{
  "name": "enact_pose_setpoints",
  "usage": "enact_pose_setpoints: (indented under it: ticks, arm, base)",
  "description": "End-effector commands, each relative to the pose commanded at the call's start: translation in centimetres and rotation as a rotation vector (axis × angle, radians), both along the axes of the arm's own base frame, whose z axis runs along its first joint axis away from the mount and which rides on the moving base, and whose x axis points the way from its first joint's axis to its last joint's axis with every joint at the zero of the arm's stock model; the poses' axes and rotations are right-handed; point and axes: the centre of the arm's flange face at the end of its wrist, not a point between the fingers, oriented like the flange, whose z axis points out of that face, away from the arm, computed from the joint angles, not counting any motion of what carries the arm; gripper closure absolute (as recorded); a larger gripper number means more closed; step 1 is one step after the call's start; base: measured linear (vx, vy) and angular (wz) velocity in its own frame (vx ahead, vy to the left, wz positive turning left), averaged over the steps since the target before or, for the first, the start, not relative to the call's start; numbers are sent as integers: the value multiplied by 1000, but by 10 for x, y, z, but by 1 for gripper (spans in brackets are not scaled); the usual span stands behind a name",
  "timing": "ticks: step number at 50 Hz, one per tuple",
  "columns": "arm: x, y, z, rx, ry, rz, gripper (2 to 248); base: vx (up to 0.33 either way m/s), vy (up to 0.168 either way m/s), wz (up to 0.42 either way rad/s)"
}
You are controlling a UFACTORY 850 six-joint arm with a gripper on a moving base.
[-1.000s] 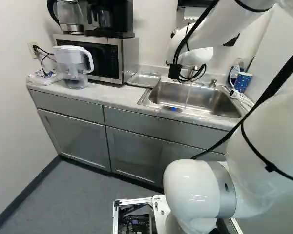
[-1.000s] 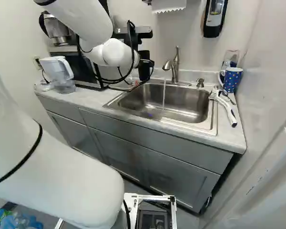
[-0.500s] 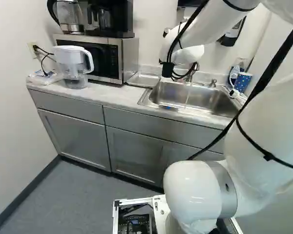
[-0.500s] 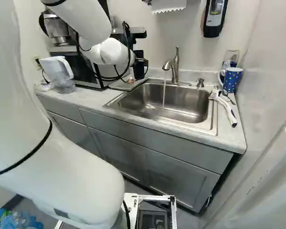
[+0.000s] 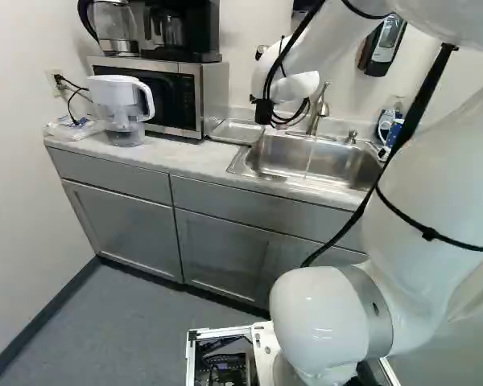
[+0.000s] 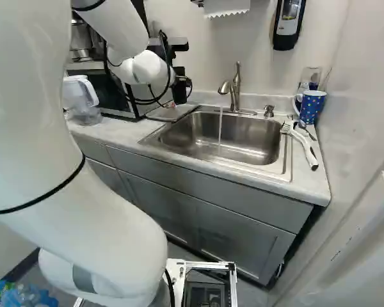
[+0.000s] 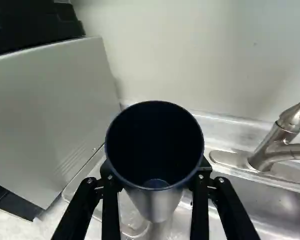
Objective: Rinse the cup and place it in the tray
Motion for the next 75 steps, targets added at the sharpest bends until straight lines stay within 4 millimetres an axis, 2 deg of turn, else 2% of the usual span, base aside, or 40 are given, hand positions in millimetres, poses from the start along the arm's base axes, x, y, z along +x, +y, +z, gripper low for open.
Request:
enact_pose_setpoints:
  ticks: [12,34,75]
  arm:
    - [22,13,-2,0,3,25,125]
    - [69,32,-26,-1,39,56,125]
    - [78,32,-68,-1,53,56,125]
  base:
    - [0,0,0]
    - [0,0,0]
    - [0,0,0]
